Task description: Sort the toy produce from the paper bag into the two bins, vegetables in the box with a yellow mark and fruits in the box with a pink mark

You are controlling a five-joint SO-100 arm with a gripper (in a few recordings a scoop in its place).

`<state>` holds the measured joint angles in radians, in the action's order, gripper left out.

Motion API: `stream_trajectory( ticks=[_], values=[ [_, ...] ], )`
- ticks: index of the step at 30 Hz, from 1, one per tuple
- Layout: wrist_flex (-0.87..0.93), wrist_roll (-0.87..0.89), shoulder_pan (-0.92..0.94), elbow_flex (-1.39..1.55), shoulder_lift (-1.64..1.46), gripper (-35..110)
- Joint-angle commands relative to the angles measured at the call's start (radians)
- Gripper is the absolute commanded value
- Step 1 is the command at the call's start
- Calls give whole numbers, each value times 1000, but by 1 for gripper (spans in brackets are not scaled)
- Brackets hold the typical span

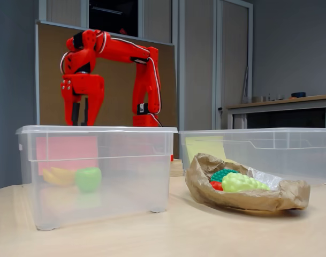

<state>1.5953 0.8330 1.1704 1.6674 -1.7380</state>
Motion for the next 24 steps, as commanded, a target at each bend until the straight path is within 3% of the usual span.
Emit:
stream_trajectory(
  ticks=[1, 14, 24],
  values=[
    [60, -29, -135, -72, -101, 8],
    [-31, -84, -853, -199, -95, 9],
    [-196, -107, -1170, -199, 201, 10]
  ],
)
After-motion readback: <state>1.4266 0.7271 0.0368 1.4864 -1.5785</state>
